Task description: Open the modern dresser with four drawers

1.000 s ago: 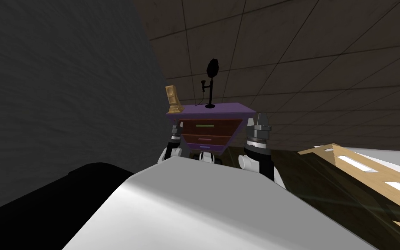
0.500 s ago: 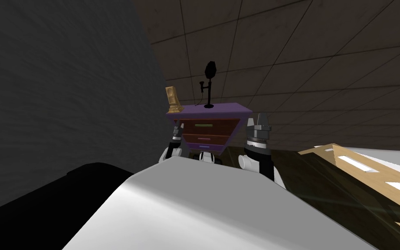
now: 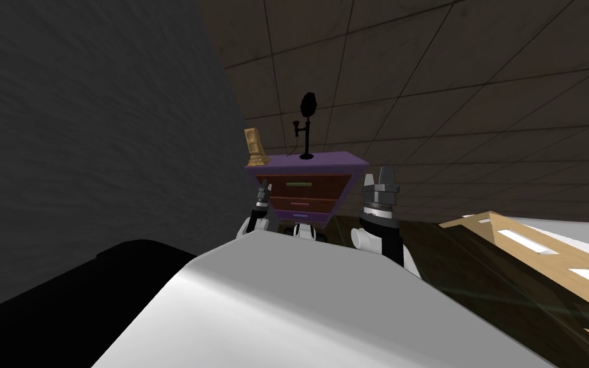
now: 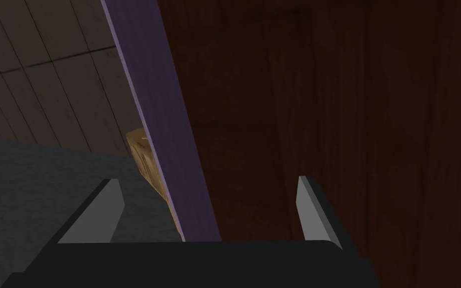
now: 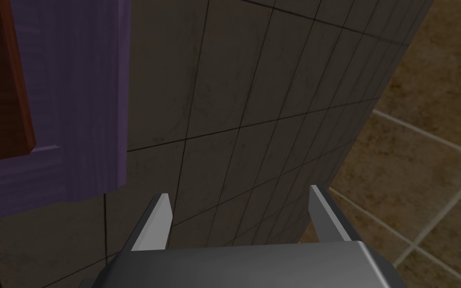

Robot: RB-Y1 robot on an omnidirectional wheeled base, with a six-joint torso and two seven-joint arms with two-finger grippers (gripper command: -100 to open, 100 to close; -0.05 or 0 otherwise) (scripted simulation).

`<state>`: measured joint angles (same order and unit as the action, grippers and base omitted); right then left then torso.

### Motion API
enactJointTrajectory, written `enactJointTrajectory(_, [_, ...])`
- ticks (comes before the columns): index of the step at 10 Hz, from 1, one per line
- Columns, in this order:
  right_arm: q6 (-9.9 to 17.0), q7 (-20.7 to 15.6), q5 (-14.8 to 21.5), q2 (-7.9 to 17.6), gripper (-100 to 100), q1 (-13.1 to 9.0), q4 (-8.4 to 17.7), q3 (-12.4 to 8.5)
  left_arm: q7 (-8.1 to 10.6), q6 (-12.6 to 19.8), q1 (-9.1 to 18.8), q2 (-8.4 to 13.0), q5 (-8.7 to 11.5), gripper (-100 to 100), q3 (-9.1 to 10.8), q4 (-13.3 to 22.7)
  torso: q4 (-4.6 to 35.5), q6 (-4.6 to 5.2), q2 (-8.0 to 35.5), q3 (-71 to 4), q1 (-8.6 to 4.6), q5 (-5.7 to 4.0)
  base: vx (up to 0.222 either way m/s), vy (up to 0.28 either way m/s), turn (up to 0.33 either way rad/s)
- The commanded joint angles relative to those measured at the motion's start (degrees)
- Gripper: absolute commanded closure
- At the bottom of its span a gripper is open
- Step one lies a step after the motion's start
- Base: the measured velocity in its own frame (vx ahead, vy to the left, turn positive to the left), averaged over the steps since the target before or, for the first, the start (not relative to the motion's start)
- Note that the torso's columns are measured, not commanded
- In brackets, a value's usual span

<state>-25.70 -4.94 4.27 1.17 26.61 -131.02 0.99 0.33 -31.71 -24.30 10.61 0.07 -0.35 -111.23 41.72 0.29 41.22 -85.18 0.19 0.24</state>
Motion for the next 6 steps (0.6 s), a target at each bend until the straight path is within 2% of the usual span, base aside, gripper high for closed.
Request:
enactJointTrajectory(1, [0.0, 0.0, 0.0, 0.0, 0, 0.0, 0.0, 0.0, 0.12, -0.68, 0.71, 0.3, -0.04, -100, 0.01, 3.68, -0.02, -0.01, -0.02, 0.01, 0.05, 0.03, -0.004, -0.017, 0.014])
enactJointTrajectory(3, [0.0, 0.0, 0.0, 0.0, 0, 0.0, 0.0, 0.0, 0.1, -1.59, 1.39, 0.41, -0.12, -100, 0.04, 6.74, -0.07, 0.07, -0.11, -0.04, 0.01, 0.05, -0.012, -0.024, 0.005])
enactJointTrajectory(4, [0.0, 0.0, 0.0, 0.0, 0, 0.0, 0.0, 0.0, 0.1, -1.59, 1.39, 0.41, -0.12, -100, 0.04, 6.74, -0.07, 0.03, -0.11, -0.04, 0.04, 0.05, -0.002, -0.009, -0.005])
enactJointTrajectory(6, [0.0, 0.0, 0.0, 0.0, 0, 0.0, 0.0, 0.0, 0.08, -2.52, 2.09, 0.5, -0.2, -100, 0.08, 9.38, -0.06, 0.05, -0.1, -0.02, 0.08, 0.08, -0.006, -0.017, 0.013])
